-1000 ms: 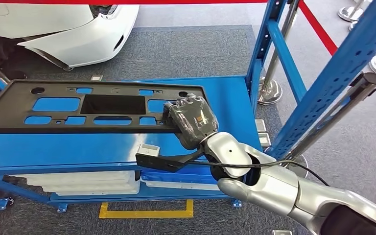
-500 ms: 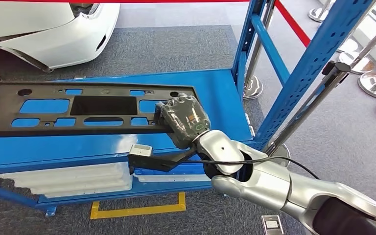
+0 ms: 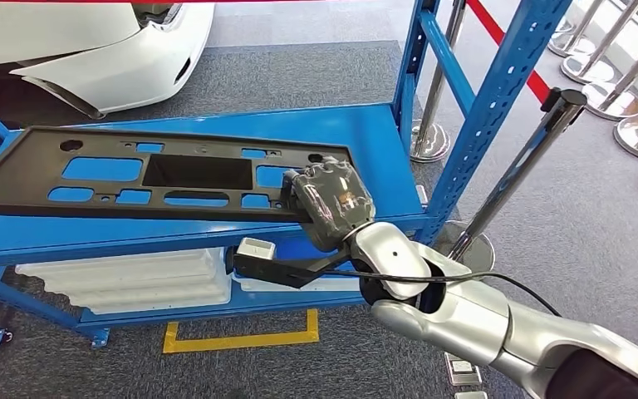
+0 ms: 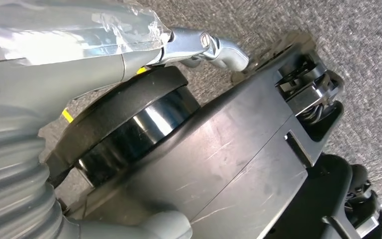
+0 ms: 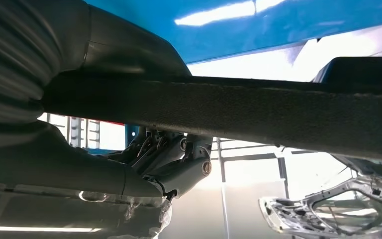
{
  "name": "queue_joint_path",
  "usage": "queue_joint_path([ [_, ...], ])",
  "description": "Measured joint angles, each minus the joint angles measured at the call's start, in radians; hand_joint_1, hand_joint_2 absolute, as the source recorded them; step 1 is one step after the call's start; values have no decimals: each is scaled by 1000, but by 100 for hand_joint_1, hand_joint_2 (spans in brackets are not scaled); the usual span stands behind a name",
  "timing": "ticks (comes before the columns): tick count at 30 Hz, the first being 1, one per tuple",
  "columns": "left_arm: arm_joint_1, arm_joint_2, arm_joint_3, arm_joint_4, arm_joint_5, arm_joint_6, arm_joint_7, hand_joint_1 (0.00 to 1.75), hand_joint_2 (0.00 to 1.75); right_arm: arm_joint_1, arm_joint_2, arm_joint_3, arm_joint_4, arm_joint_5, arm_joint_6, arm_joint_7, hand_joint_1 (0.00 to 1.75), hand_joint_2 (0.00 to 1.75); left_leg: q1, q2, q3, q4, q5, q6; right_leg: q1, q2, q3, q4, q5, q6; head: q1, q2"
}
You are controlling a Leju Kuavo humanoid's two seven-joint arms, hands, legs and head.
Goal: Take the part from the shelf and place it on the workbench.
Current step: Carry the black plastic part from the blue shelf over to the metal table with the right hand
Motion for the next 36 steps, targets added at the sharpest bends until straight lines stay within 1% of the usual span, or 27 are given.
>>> queue_joint_path([
  [3, -4, 0, 0, 0, 2, 3, -2, 0, 175, -1, 2, 0, 0, -1, 0, 2, 175, 175, 5, -5, -37, 174, -146, -16, -2, 1, -40, -1, 34, -9, -19, 0],
  [4, -4, 0, 0, 0, 2, 3, -2, 0, 175, 0, 2, 0, 0, -1, 0, 2, 175, 175, 7, -5, -40, 227, -169, -20, -2, 3, -56, 1, 45, -7, -24, 0],
  [5, -4, 0, 0, 0, 3, 4, -2, 0, 175, 0, 2, 0, 0, -1, 0, 3, 175, 175, 9, -5, -31, 254, -167, -24, -2, 4, -71, 4, 56, -5, -27, 0],
  [6, -3, 0, 0, 0, 3, 4, -2, 0, 175, 0, 2, 0, 0, -1, 0, 3, 175, 175, 13, -5, -6, 245, -145, -27, -3, 6, -87, 8, 66, -2, -30, 0],
  [8, 2, 0, 0, 0, 2, 5, -1, 0, 175, 0, 3, 0, 0, -1, 0, 3, 175, 175, 24, -14, 82, 138, -101, -35, -4, 12, -117, 18, 83, 9, -37, 0],
  [10, 6, 0, 0, 0, 2, 5, 0, 0, 175, -1, 3, -1, 0, -1, 0, 4, 175, 175, 28, -31, 159, 7, -106, -29, -1, 17, -138, 28, 101, 22, -42, 0],
  [11, 7, -1, 0, 0, 2, 5, 0, 0, 175, -2, 3, -1, 0, -1, -1, 4, 175, 175, 25, -37, 173, -28, -113, -21, 0, 20, -145, 29, 111, 28, -41, 0],
  [13, 7, -3, 1, 0, 3, 6, -1, 0, 175, 0, 2, -1, 1, -1, -1, 5, 175, 175, 18, -33, 162, -41, -99, 2, -6, 26, -157, 27, 131, 40, -33, 0],
  [14, 7, -3, 1, 0, 3, 6, -1, 0, 175, 1, 2, -1, 2, -2, -2, 6, 175, 175, 17, -27, 152, -43, -88, 11, -9, 27, -165, 33, 124, 46, -33, 0],
  [15, 6, -4, 1, -1, 3, 6, -2, 0, 175, 3, 2, 0, 3, -3, -2, 8, 175, 175, 17, -20, 139, -45, -76, 21, -12, 26, -176, 53, 97, 50, -30, 0],
  [16, 5, -4, 1, -1, 4, 6, -2, 0, 175, 4, 1, 0, 4, -4, -3, 11, 175, 175, 18, -13, 124, -46, -63, 30, -14, 22, -189, 92, 50, 53, -26, 0],
  [18, 2, -5, 1, -1, 3, 6, -3, 0, 175, 4, 1, 0, 6, -5, -3, 16, 175, 175, 13, -2, 94, -46, -40, 40, -13, 15, -215, 217, -57, 57, -12, 0],
  [19, 1, -5, 1, -1, 3, 6, -3, 0, 175, 4, 1, 0, 8, -5, -3, 18, 175, 175, 10, 4, 78, -45, -27, 42, -13, 14, -221, 280, -85, 56, -6, 0],
  [20, -1, -5, 1, -1, 3, 6, -4, 0, 175, 4, 1, 0, 9, -5, -3, 20, 175, 175, 7, 9, 63, -45, -15, 43, -12, 13, -217, 322, -87, 55, -2, 0],
  [21, -2, -5, 1, -1, 3, 6, -4, 0, 175, 4, 1, 0, 10, -4, -3, 22, 175, 175, 4, 14, 49, -44, -4, 44, -10, 13, -198, 333, -66, 51, 2, 0],
  [22, -4, -5, 1, -2, 3, 6, -4, 0, 175, 4, 1, 0, 11, -3, -3, 25, 175, 175, 1, 19, 37, -43, 7, 44, -7, 9, -161, 307, -38, 46, 5, 0],
  [23, -5, -5, 1, -3, 3, 6, -4, 0, 175, 4, 1, 0, 12, -2, -3, 27, 175, 175, -1, 24, 26, -42, 16, 43, -1, 1, -108, 249, -18, 38, 7, 0],
  [25, -6, -6, 2, -5, 2, 6, -4, 0, 175, -1, 2, 0, 14, -1, -3, 30, 175, 175, -6, 31, 13, -40, 33, 39, 12, -25, 6, 93, -26, 19, 10, 0],
  [26, -6, -7, 2, -6, 1, 6, -3, 0, 175, -4, 2, -1, 14, -1, -3, 31, 175, 175, -7, 35, 10, -41, 42, 36, 18, -34, 41, 36, -40, 11, 10, 0],
  [27, -6, -8, 2, -6, -1, 6, -2, 0, 175, -6, 3, -1, 14, -1, -3, 32, 175, 175, -7, 40, 9, -42, 51, 32, 21, -35, 56, 2, -48, 5, 10, 0],
  [29, -6, -6, 2, -6, -2, 7, 0, 0, 175, -8, 3, -1, 15, 0, -3, 34, 175, 175, -7, 41, 4, -44, 58, 22, 14, -28, 52, -15, -33, 1, 13, 0],
  [30, -6, -6, 2, -6, -3, 7, 1, 0, 175, -8, 3, -1, 16, 0, -2, 34, 175, 175, -7, 32, -3, -30, 39, 14, 10, -25, 44, -19, -20, -2, 11, 0],
  [31, -7, -5, 2, -5, -2, 7, 1, 0, 175, -8, 4, 0, 17, 0, -2, 35, 175, 175, -6, 20, -13, 1, 1, 4, 5, -23, 33, -22, -7, -6, 5, 0],
  [33, -9, -5, 2, -5, -2, 7, 0, 0, 175, -8, 7, 0, 20, 0, -2, 35, 175, 175, 1, 1, -36, 113, -100, -14, 5, -12, 3, -20, 13, -11, -8, 0],
  [34, -9, -5, 3, -5, -2, 7, -1, 0, 175, -8, 9, 0, 21, 0, -2, 35, 175, 175, 4, -1, -43, 175, -127, -21, 5, -6, -12, -17, 22, -11, -12, 0],
  [35, -10, -5, 3, -5, -2, 8, -3, 0, 175, -8, 10, 1, 23, 0, -1, 35, 175, 175, 8, -2, -43, 223, -127, -26, 4, 2, -28, -13, 31, -8, -14, 0],
  [36, -10, -5, 4, -5, -1, 10, -4, 0, 175, -8, 11, 1, 24, -1, -1, 35, 175, 175, 11, -2, -33, 244, -104, -31, 1, 9, -44, -7, 40, -4, -17, 0],
])
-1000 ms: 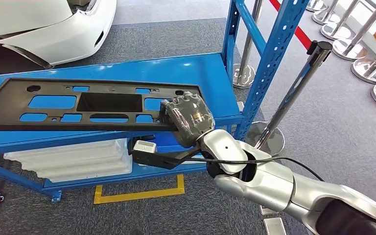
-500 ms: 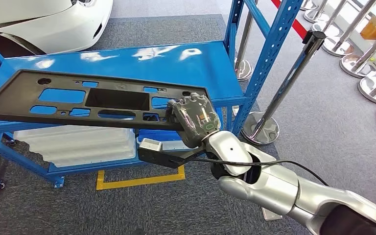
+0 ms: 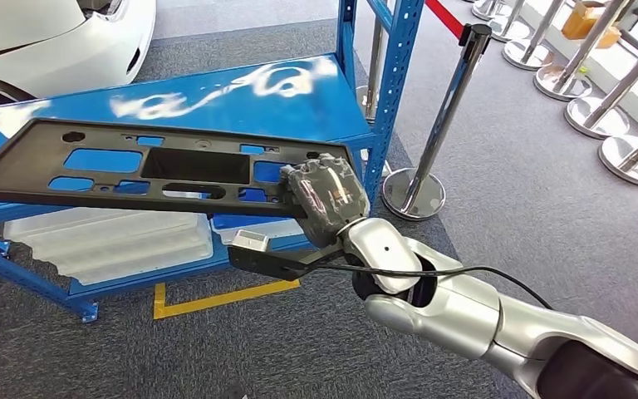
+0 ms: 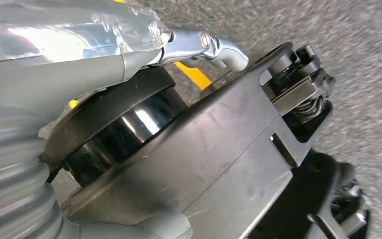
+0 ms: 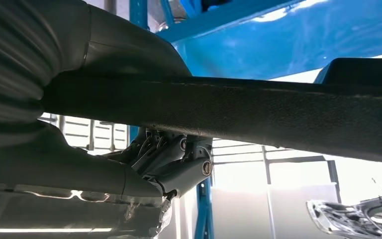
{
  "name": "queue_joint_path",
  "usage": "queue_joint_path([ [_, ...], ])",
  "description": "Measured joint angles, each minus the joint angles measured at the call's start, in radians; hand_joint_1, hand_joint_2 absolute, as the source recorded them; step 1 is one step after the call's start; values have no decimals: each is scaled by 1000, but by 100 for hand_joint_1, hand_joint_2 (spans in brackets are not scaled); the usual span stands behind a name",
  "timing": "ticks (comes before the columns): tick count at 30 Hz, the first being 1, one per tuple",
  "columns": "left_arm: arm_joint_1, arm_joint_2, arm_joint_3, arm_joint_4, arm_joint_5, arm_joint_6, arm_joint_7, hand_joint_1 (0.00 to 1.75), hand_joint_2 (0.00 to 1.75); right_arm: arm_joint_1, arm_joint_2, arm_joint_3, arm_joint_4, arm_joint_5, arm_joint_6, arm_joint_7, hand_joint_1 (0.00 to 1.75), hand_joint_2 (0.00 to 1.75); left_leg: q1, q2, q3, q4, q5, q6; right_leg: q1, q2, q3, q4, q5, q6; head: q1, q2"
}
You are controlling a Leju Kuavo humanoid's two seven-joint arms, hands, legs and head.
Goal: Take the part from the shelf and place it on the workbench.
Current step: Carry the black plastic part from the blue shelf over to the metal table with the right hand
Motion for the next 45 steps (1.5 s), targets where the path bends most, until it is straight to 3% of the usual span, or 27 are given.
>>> queue_joint_path([
  [2, 3, 0, 1, 0, 3, 4, -1, 0, 175, 0, 1, 1, 3, 0, 1, 1, 175, 175, 14, -9, 59, -57, 55, -13, -7, 15, -32, 16, 15, 11, -5, 0],
  [3, 5, 0, 2, 0, 4, 6, 0, 0, 175, 0, 3, 1, 4, 0, 1, 3, 175, 175, 20, -25, 101, -119, 55, -20, -8, 23, -49, 28, 20, 18, -10, 0],
  [4, 7, 0, 2, 0, 5, 7, 0, 0, 175, 0, 5, 0, 4, 0, 2, 4, 175, 175, 25, -42, 136, -179, 41, -18, -7, 31, -64, 40, 25, 25, -15, 0],
  [6, 9, -1, 3, 0, 6, 7, 0, 0, 175, 0, 9, 0, 7, -1, 4, 7, 175, 175, 24, -61, 165, -245, 8, 0, -4, 47, -88, 55, 38, 36, -14, 0],
  [8, 9, -3, 4, -1, 6, 7, 0, 0, 175, 1, 10, 1, 11, -1, 7, 9, 175, 175, 22, -47, 158, -252, 13, 26, -8, 52, -102, 61, 47, 46, -4, 0],
  [10, 9, -3, 4, -1, 6, 7, 0, 0, 175, 2, 10, 1, 15, -1, 9, 12, 175, 175, 21, -30, 149, -254, 25, 44, -12, 30, -125, 109, 12, 55, 8, 0],
  [13, 11, -3, 5, -1, 6, 7, 0, 0, 175, 4, 10, 1, 19, -1, 10, 13, 175, 175, 15, -9, 135, -254, 37, 56, -14, 1, -193, 294, -87, 61, 28, 0],
  [14, 11, -3, 5, -1, 6, 7, 0, 0, 175, 5, 11, 2, 21, -1, 10, 13, 175, 175, 12, -2, 131, -254, 39, 57, -14, -1, -202, 332, -100, 60, 31, 0],
  [15, 11, -3, 5, -1, 6, 7, 0, 0, 175, 5, 11, 2, 23, -1, 10, 13, 175, 175, 10, 4, 130, -254, 41, 58, -13, -1, -193, 334, -95, 58, 36, 0],
  [16, 11, -3, 5, -1, 6, 7, 0, 0, 175, 5, 11, 3, 25, -1, 10, 14, 175, 175, 7, 10, 129, -254, 42, 58, -11, -3, -165, 297, -75, 52, 40, 0],
  [18, 12, -3, 5, -1, 6, 7, 1, 0, 175, 5, 11, 3, 27, -1, 11, 15, 175, 175, 3, 20, 130, -254, 42, 57, 1, -26, -84, 164, -27, 32, 46, 0],
  [20, 13, -3, 5, -1, 6, 7, 2, 0, 175, 3, 13, 3, 27, -1, 11, 15, 175, 175, 0, 28, 128, -255, 44, 51, 16, -50, -39, 72, -9, 14, 48, 0],
  [22, 13, -3, 5, -1, 5, 7, 3, 0, 175, 2, 15, 3, 27, -1, 11, 16, 175, 175, -2, 38, 128, -258, 47, 42, 21, -47, -36, 52, -10, 8, 48, 0],
  [25, 13, 0, 6, 0, 5, 7, 2, 0, 175, 0, 18, 3, 28, 1, 13, 21, 175, 175, -4, 29, 120, -225, 16, 28, 7, -32, -30, 33, 3, -1, 43, 0],
  [28, 10, 0, 6, 0, 5, 7, 0, 0, 175, 0, 24, 4, 28, 5, 14, 23, 175, 175, -2, 5, 53, -59, -69, 13, 2, -14, -29, 28, 7, -7, 22, 0],
  [30, 10, 0, 6, 0, 5, 7, 0, 0, 175, 1, 25, 8, 29, 6, 15, 24, 175, 175, 0, 2, 32, -1, -74, 5, 1, 4, -28, 29, 7, -6, 12, 0],
  [32, 10, 0, 6, 0, 5, 7, 0, 0, 175, 2, 26, 10, 30, 8, 17, 27, 175, 175, 8, -5, 66, -79, -11, -1, -1, 24, -29, 36, 7, -4, 6, 0],
  [34, 10, 0, 6, 0, 4, 7, 0, 0, 175, 1, 27, 10, 30, 11, 19, 32, 175, 175, 19, -37, 110, -193, 40, -4, -1, 44, -38, 49, 4, 4, 2, 0],
  [36, 11, 0, 7, -1, 4, 6, 0, 0, 175, 1, 30, 10, 31, 14, 20, 35, 175, 175, 21, -60, 122, -241, 45, 6, -2, 59, -54, 60, 7, 15, 3, 0],
  [38, 11, -1, 7, -2, 5, 6, 0, 0, 175, 2, 31, 10, 32, 16, 21, 35, 175, 175, 18, -52, 119, -249, 47, 24, -6, 69, -65, 62, 12, 26, 6, 0],
  [40, 9, -2, 8, -3, 5, 6, 1, 0, 175, 1, 30, 10, 33, 16, 22, 35, 175, 175, 21, -40, 118, -257, 55, 37, -5, 44, -75, 80, 0, 35, 11, 0],
  [41, 9, -3, 10, -4, 4, 6, 1, 0, 175, -1, 30, 10, 33, 16, 22, 35, 175, 175, 24, -33, 118, -260, 58, 42, -6, 25, -90, 115, -22, 40, 17, 0],
  [43, 10, -2, 12, -4, 4, 6, 1, 0, 175, -1, 30, 10, 34, 17, 22, 35, 175, 175, 23, -19, 117, -262, 60, 46, -11, 1, -142, 234, -80, 49, 34, 0],
  [44, 11, -2, 13, -4, 4, 6, 1, 0, 175, 1, 30, 10, 34, 17, 22, 35, 175, 175, 22, -12, 117, -262, 60, 46, -14, -1, -166, 289, -98, 51, 39, 0],
  [45, 11, -2, 14, -4, 4, 6, 2, 0, 175, 2, 30, 10, 35, 17, 22, 35, 175, 175, 22, -5, 117, -262, 59, 46, -15, -2, -178, 315, -98, 52, 43, 0],
])
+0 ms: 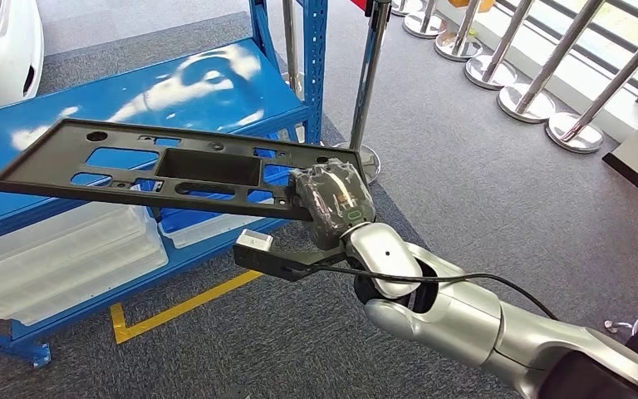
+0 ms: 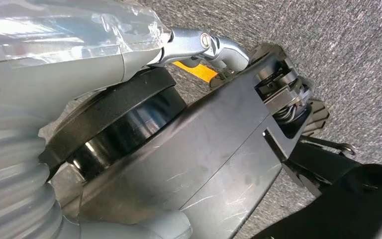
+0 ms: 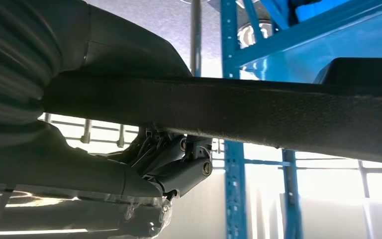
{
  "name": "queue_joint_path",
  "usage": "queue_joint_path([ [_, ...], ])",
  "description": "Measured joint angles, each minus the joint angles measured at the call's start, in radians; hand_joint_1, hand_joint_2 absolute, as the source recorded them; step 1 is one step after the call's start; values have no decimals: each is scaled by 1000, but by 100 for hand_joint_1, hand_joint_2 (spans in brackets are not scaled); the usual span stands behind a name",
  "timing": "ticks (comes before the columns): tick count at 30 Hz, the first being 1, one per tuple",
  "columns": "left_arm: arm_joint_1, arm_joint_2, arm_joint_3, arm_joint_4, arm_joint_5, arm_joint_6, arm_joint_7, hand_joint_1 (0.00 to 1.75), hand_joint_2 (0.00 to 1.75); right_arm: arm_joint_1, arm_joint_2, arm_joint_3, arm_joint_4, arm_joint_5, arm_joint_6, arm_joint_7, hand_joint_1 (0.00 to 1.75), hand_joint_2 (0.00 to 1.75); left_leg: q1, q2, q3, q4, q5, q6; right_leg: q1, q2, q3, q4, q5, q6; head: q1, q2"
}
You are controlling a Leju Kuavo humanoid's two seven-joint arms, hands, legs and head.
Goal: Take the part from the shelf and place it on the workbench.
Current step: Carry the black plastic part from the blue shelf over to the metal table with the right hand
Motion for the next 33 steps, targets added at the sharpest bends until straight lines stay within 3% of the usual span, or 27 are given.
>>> queue_joint_path([
  [1, 0, 0, 0, 0, 0, 0, 0, 0, 175, 1, 0, 0, 1, 0, 0, 0, 175, 175, -1, 6, 1, 0, -1, 0, 0, -1, 6, -12, 18, -1, 5, 0],
  [4, 1, 0, 2, 0, -4, 1, 1, 0, 175, -1, 0, -1, 2, 0, 2, 0, 175, 175, -5, 22, 7, 0, -6, -6, 11, -24, 94, -195, 100, -15, 16, 0],
  [6, 2, 0, 2, 1, -7, 1, 1, 0, 175, -3, 2, -2, 2, 0, 2, 0, 175, 175, -10, 29, 9, -3, -7, -14, 20, -35, 123, -260, 108, -25, 19, 0],
  [8, 3, 1, 3, 1, -8, 1, 2, 0, 175, -3, 3, -3, 3, 1, 3, 2, 175, 175, -13, 38, 12, -8, -8, -24, 20, -24, 124, -267, 107, -32, 16, 0],
  [10, 3, 2, 3, 1, -8, 1, 2, 0, 175, -4, 3, -4, 4, 2, 4, 3, 175, 175, -15, 35, 10, 12, -28, -33, 14, -15, 130, -278, 111, -40, 9, 0],
  [11, 3, 2, 4, 1, -8, 1, 1, 0, 175, -5, 4, -5, 5, 2, 4, 3, 175, 175, -16, 27, -3, 47, -51, -36, 11, -11, 134, -283, 114, -45, 2, 0],
  [14, 0, 3, 6, 1, -9, -1, -11, 0, 175, -6, 4, -5, 9, 2, 5, 4, 175, 175, -19, 8, -81, 223, -130, -40, 16, 7, 136, -284, 114, -54, -21, 0],
  [15, -1, 3, 7, 1, -11, -1, -13, 0, 175, -5, 4, -5, 11, 2, 5, 5, 175, 175, -20, 6, -95, 255, -132, -40, 18, 16, 136, -284, 114, -55, -25, 0],
  [16, -1, 3, 7, 1, -12, -2, -14, 0, 175, -3, 4, -5, 12, 2, 6, 6, 175, 175, -20, 5, -95, 251, -115, -38, 19, 27, 137, -283, 114, -55, -29, 0],
  [17, -1, 3, 7, 1, -14, -2, -14, 0, 175, -2, 4, -5, 13, 3, 6, 8, 175, 175, -19, 2, -79, 212, -82, -36, 20, 38, 137, -281, 114, -55, -31, 0],
  [19, 1, 2, 7, 1, -16, -3, -14, 0, 175, -2, 4, -6, 14, 4, 6, 11, 175, 175, -14, -23, -34, 89, -15, -33, 21, 58, 134, -272, 113, -53, -38, 0],
  [20, 2, 2, 7, 1, -16, -3, -14, 0, 175, -2, 4, -7, 14, 4, 7, 12, 175, 175, -11, -37, -18, 42, 2, -30, 22, 67, 128, -267, 113, -50, -40, 0],
  [22, 2, 2, 8, 1, -16, -3, -14, 0, 175, -1, 3, -7, 14, 4, 8, 15, 175, 175, -10, -47, -8, 8, 4, -23, 21, 84, 117, -263, 117, -42, -39, 0],
  [24, 1, 2, 8, -1, -17, -4, -14, 0, 175, 0, 2, -8, 14, 4, 11, 18, 175, 175, -9, -34, -6, -1, 7, -13, 20, 91, 112, -261, 118, -32, -37, 0],
  [26, 2, 1, 8, -2, -19, -4, -13, 0, 175, -1, 1, -11, 15, 3, 13, 22, 175, 175, -4, -18, -3, -10, 12, -4, 22, 63, 90, -214, 87, -19, -29, 0],
  [28, 4, 2, 8, -3, -20, -4, -12, 0, 175, 0, 1, -12, 15, 2, 14, 25, 175, 175, -3, -3, -2, -13, 14, 1, 16, 21, 37, -98, 29, -4, -15, 0],
  [30, 5, 2, 8, -2, -19, -4, -11, 0, 175, 4, 1, -12, 16, -1, 13, 23, 175, 175, -3, 12, -2, -13, 13, 2, 5, 5, -7, -3, 0, 6, -7, 0],
  [31, 6, 3, 8, -2, -18, -4, -10, 0, 175, 5, 1, -12, 17, -3, 13, 20, 175, 175, -3, 18, -1, -13, 13, 2, 1, 2, -7, -2, 11, 9, -3, 0],
  [33, 6, 3, 8, -2, -17, -4, -7, 0, 175, 4, 1, -11, 20, -6, 11, 12, 175, 175, -2, 29, 1, -12, 11, 0, -3, -12, 48, -108, 71, 9, 5, 0],
])
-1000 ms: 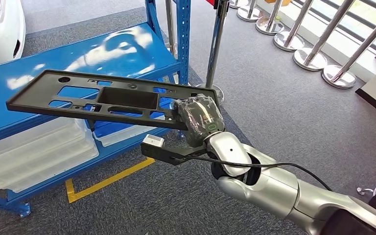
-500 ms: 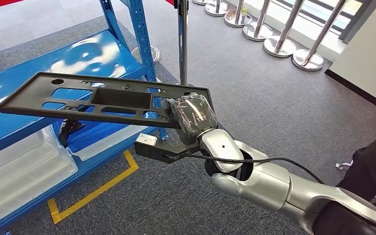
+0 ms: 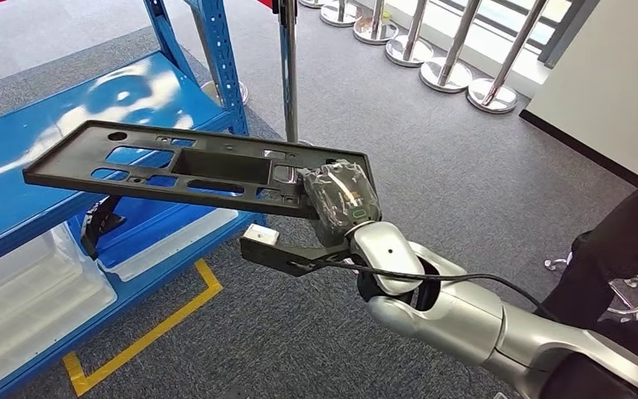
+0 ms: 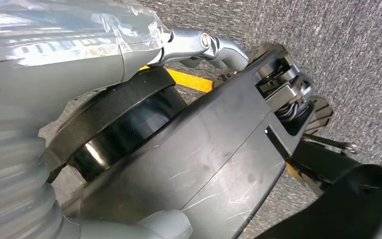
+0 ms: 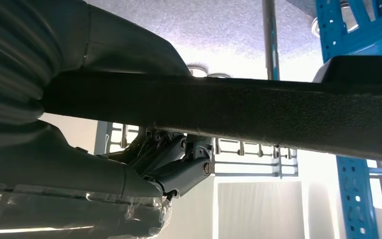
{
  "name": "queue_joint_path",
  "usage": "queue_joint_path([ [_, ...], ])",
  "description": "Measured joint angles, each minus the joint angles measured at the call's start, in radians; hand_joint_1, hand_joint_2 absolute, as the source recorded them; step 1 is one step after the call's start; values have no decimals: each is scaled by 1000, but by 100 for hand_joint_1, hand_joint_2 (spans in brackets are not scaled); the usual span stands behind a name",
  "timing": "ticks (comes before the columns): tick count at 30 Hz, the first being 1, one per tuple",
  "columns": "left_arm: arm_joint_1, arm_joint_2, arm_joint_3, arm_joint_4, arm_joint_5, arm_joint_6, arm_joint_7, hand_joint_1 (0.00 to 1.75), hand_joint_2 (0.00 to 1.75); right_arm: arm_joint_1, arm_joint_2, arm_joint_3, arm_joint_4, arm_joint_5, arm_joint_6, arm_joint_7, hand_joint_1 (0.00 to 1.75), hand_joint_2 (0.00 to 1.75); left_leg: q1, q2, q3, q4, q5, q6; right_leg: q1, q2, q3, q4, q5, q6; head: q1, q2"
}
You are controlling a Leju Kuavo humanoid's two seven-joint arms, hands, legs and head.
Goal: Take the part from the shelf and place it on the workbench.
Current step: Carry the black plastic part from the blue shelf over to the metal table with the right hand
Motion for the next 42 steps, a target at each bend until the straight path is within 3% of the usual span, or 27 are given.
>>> queue_joint_path([
  [2, 1, 1, 0, 1, 3, 1, 2, 0, 175, -3, 2, 0, 2, -1, -3, -6, 175, 175, -4, 7, 1, 2, -2, -7, 6, -25, 62, -122, 43, -6, 8, 0],
  [3, 1, 1, 0, 1, 5, 1, 2, 0, 175, -5, 4, 0, 4, -2, -4, -10, 175, 175, -7, 9, 0, 3, -2, -11, 10, -32, 74, -152, 49, -11, 9, 0],
  [5, 2, 2, 1, 1, 9, 2, 2, 0, 175, -7, 9, 0, 8, -3, -5, -16, 175, 175, -10, 17, 0, 1, 1, -21, 13, -25, 72, -161, 50, -19, 7, 0],
  [7, 4, 4, 1, 2, 11, 2, 0, 0, 175, -8, 15, 0, 14, -6, -7, -19, 175, 175, -11, 15, -2, 13, -15, -31, 7, -16, 70, -169, 58, -31, 0, 0],
  [9, 4, 6, 1, 2, 13, 3, -7, 0, 175, -11, 23, 1, 21, -10, -9, -24, 175, 175, -12, -5, -25, 89, -79, -38, 3, -6, 67, -177, 69, -46, -15, 0],
  [11, 3, 6, 1, 2, 16, 3, -13, 0, 175, -13, 29, 2, 27, -13, -12, -30, 175, 175, -14, -21, -63, 216, -154, -39, 7, 7, 58, -178, 78, -54, -31, 0],
  [12, 3, 7, 2, 2, 16, 3, -14, 0, 175, -13, 31, 3, 30, -13, -13, -32, 175, 175, -15, -23, -72, 262, -174, -40, 9, 15, 53, -177, 83, -55, -37, 0],
  [13, 3, 7, 2, 2, 17, 3, -15, 0, 175, -13, 33, 4, 33, -13, -14, -33, 175, 175, -15, -24, -68, 275, -175, -40, 10, 24, 47, -177, 89, -54, -41, 0],
  [14, 4, 7, 2, 2, 17, 3, -15, 0, 175, -13, 34, 4, 37, -14, -14, -33, 175, 175, -13, -25, -46, 248, -159, -40, 10, 34, 40, -176, 96, -52, -44, 0],
  [15, 5, 7, 2, 2, 17, 3, -15, 0, 175, -13, 36, 5, 40, -14, -14, -34, 175, 175, -9, -30, -10, 187, -130, -41, 10, 44, 32, -175, 103, -48, -47, 0],
  [17, 8, 7, 2, 1, 17, 3, -15, 0, 175, -16, 39, 5, 45, -14, -15, -34, 175, 175, 0, -62, 52, 57, -87, -41, 12, 65, 13, -168, 119, -37, -53, 0],
  [19, 9, 6, 2, 0, 18, 3, -15, 0, 175, -18, 43, 5, 50, -16, -16, -34, 175, 175, 2, -83, 62, 10, -73, -32, 14, 80, -1, -166, 136, -24, -51, 0],
  [21, 8, 6, 2, -2, 18, 3, -15, 0, 175, -19, 45, 6, 56, -19, -17, -36, 175, 175, -2, -71, 54, 8, -54, -17, 10, 87, -6, -174, 152, -12, -46, 0],
  [23, 7, 5, 3, -4, 19, 3, -13, 0, 175, -19, 44, 7, 61, -23, -19, -36, 175, 175, -2, -54, 44, 2, -33, -4, 7, 66, -19, -144, 118, 0, -41, 0],
  [26, 6, 5, 4, -4, 20, 4, -12, 0, 175, -22, 45, 9, 67, -25, -21, -36, 175, 175, -4, -30, 13, -1, -9, 8, 4, 20, -68, 28, -14, 11, -27, 0],
  [27, 6, 5, 5, -4, 20, 4, -13, 0, 175, -22, 45, 9, 69, -26, -22, -36, 175, 175, -6, -22, 1, 0, -2, 9, 3, 15, -79, 86, -36, 13, -23, 0],
  [28, 5, 5, 5, -4, 20, 6, -13, 0, 175, -22, 45, 10, 70, -26, -22, -36, 175, 175, -7, -14, -11, 0, 5, 9, 3, 13, -77, 122, -36, 13, -19, 0],
  [29, 5, 5, 5, -4, 20, 7, -13, 0, 175, -21, 45, 10, 72, -27, -22, -36, 175, 175, -9, -6, -20, 1, 12, 8, 4, 12, -57, 122, -19, 10, -15, 0],
  [31, 5, 5, 5, -4, 20, 8, -13, 0, 175, -23, 46, 11, 74, -27, -22, -36, 175, 175, -14, 7, -32, 1, 22, 6, 11, -1, 36, 13, 14, -7, -6, 0],
  [33, 5, 5, 6, -4, 21, 8, -13, 0, 175, -27, 49, 10, 76, -27, -23, -36, 175, 175, -16, 19, -36, -1, 31, 0, 24, -25, 128, -124, -1, -29, -4, 0],
  [34, 6, 6, 6, -4, 21, 9, -13, 0, 175, -30, 51, 10, 76, -27, -24, -36, 175, 175, -16, 25, -36, -2, 35, -4, 30, -32, 149, -162, -15, -39, -4, 0],
  [36, 7, 6, 6, -4, 21, 10, -13, 0, 175, -34, 53, 10, 77, -27, -25, -36, 175, 175, -18, 35, -34, -8, 42, -16, 32, -23, 156, -184, -12, -52, -2, 0],
  [38, 8, 7, 7, -4, 21, 11, -14, 0, 175, -36, 54, 10, 78, -28, -26, -36, 175, 175, -20, 23, -39, 8, 25, -27, 24, -14, 159, -204, 5, -62, -4, 0],
  [39, 8, 8, 7, -4, 21, 11, -14, 0, 175, -36, 56, 10, 79, -29, -26, -36, 175, 175, -21, 10, -52, 44, -2, -32, 19, -10, 160, -213, 14, -66, -10, 0],
  [42, 6, 8, 7, -3, 21, 11, -16, 0, 175, -34, 61, 11, 81, -29, -27, -36, 175, 175, -19, -19, -113, 227, -104, -43, 18, 7, 149, -211, 22, -72, -30, 0],
])
